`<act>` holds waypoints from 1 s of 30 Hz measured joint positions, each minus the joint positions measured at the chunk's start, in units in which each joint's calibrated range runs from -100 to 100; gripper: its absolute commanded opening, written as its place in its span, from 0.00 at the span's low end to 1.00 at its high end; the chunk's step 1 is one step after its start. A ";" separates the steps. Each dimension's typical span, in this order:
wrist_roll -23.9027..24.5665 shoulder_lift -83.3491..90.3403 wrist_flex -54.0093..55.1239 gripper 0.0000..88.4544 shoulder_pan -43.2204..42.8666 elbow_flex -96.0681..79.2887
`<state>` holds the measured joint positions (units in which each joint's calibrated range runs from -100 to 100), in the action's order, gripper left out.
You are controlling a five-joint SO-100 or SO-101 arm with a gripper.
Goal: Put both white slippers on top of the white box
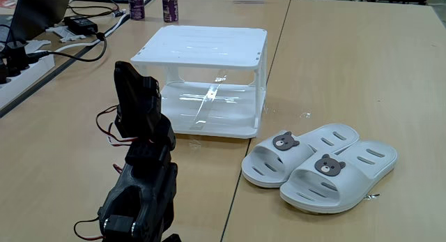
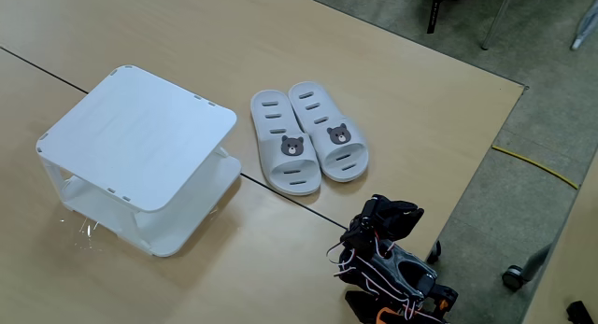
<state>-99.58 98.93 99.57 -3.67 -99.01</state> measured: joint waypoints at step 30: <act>0.00 -11.13 0.00 0.01 0.00 -0.27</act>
<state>-99.58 87.79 99.57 -3.67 -99.28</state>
